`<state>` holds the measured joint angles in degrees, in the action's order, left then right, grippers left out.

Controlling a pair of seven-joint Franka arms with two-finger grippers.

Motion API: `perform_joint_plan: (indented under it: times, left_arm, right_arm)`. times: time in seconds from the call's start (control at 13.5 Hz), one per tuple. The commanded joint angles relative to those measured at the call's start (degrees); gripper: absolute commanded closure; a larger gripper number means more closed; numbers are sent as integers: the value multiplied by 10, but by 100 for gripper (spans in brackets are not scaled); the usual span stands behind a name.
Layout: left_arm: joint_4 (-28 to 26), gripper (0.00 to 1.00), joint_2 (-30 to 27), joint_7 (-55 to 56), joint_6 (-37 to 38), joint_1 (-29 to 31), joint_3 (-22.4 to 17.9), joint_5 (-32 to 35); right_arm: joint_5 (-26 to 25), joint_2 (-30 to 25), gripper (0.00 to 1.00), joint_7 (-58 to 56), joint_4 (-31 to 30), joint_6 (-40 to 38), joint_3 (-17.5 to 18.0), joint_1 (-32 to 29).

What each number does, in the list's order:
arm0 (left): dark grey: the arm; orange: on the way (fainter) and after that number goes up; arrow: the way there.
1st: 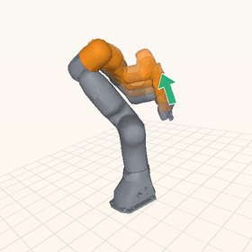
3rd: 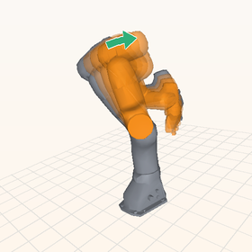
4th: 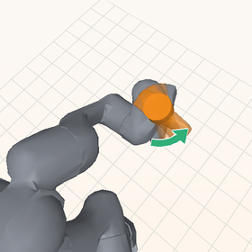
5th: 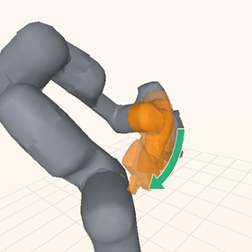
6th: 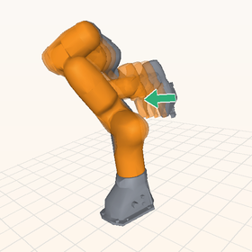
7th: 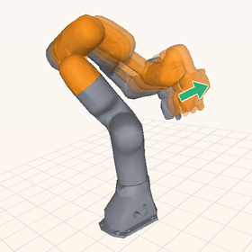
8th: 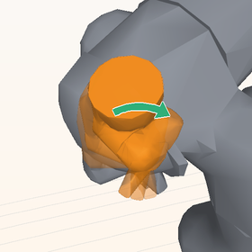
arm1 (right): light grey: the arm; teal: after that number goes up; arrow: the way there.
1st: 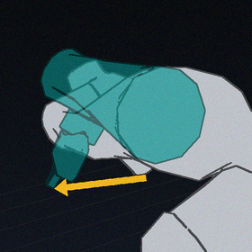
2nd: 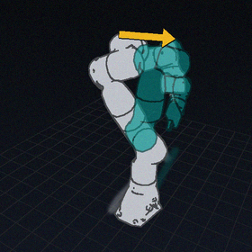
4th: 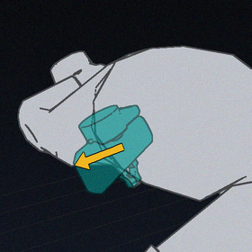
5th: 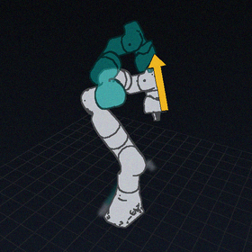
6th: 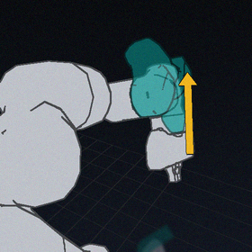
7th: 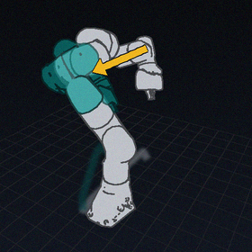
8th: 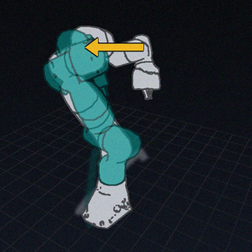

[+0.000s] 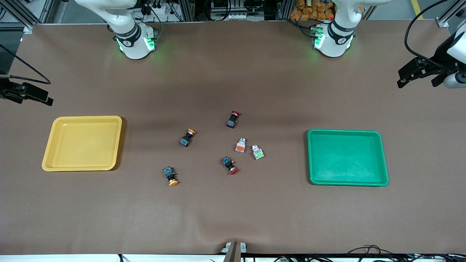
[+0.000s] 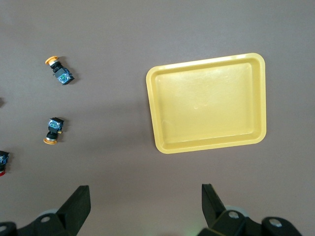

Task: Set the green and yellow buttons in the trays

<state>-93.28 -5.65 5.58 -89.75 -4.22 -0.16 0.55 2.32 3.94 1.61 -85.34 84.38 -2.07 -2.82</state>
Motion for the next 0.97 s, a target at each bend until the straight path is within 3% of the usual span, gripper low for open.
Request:
perform_joint_plan:
  times: [0.0, 0.52, 0.89]
  left_arm:
    - [16, 0, 6, -5, 14, 4, 3, 3]
    - [26, 0, 34, 4, 12, 1, 4, -5]
    - [26, 0, 120, 127, -61, -20, 81, -1]
  right_arm:
    - [8, 0, 0, 0, 1, 0, 2, -4]
    - [9, 1, 0, 0, 0, 0, 2, -6]
    - [8, 3, 0, 0, 0, 0, 1, -5]
